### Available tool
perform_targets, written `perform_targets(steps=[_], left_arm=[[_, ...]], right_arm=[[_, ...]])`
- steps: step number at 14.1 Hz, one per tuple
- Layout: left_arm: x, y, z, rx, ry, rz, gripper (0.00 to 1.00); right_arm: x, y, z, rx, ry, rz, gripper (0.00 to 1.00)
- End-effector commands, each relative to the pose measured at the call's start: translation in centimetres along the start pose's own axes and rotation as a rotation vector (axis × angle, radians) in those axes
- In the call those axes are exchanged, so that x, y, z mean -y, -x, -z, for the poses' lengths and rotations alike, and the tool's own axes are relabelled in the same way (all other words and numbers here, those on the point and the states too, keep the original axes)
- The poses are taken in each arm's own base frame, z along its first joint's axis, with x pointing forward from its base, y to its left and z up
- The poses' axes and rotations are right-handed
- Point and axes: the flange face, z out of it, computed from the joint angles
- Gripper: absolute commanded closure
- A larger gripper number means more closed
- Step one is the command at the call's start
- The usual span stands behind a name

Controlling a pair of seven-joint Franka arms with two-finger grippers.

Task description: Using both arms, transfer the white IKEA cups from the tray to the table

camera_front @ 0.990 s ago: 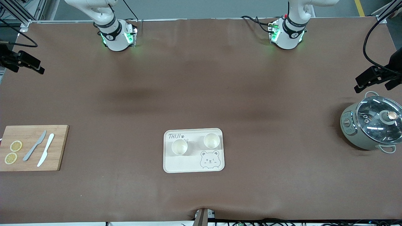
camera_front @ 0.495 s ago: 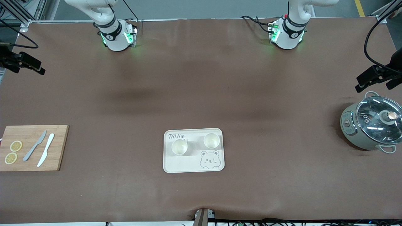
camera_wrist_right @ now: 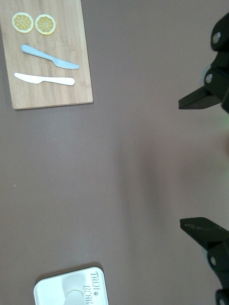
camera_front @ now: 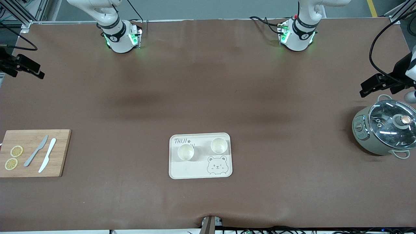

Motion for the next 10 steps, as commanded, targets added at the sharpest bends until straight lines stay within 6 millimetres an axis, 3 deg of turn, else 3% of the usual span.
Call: perform_targets(steps=[1,3,10], left_arm=[[-0.2,-0.3,-0.8,0.016,-0.030,0.004,0.00],[-0.7,-1.0,-1.4,0.015,-0.022,0.006,0.00],[-4.3,-6.1,-9.4,0.032,-0.007,0.054,0.00]], right_arm=[[-0.2,-0.8,0.4,-0.003,0.002,-0.005,0.00],[-0.5,-1.2,-0.3,0.011,0.001,-0.012,0.00],[-0.3,-1.4,-0.5,0.005,-0.024,-0.001,0.00]])
